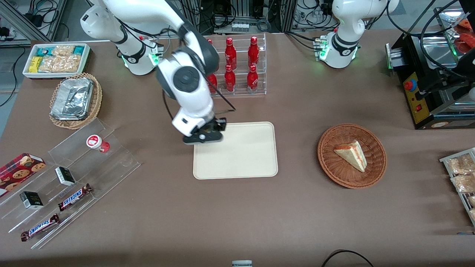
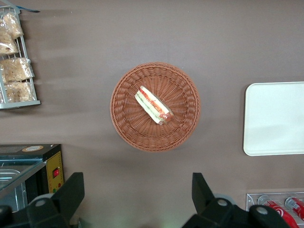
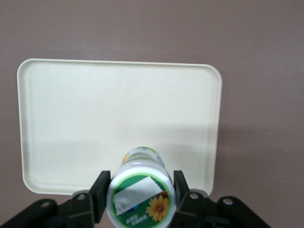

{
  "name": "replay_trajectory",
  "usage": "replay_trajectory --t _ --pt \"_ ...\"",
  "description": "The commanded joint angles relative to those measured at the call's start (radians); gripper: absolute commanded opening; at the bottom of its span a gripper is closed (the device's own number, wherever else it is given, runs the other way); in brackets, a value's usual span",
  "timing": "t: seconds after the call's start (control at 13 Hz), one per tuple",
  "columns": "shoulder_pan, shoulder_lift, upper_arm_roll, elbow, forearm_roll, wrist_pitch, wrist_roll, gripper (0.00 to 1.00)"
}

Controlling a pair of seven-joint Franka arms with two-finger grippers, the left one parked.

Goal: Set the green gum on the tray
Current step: 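Lift the gum jar and carry it over the cream tray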

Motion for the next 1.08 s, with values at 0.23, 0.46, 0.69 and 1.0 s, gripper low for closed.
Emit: replay_trajectory --t 0.23,0.46,0.69,1.0 --pt "0.051 0.192 -0.013 0.102 0.036 0.148 0.051 0.0" --pt "0.06 0.23 -0.013 0.102 0.038 0.172 0.053 0.0" --pt "0.079 0.259 -0.012 0.099 0.04 0.198 0.053 0.0" --pt "0.09 0.275 -0.012 0.098 0.041 0.202 0.053 0.03"
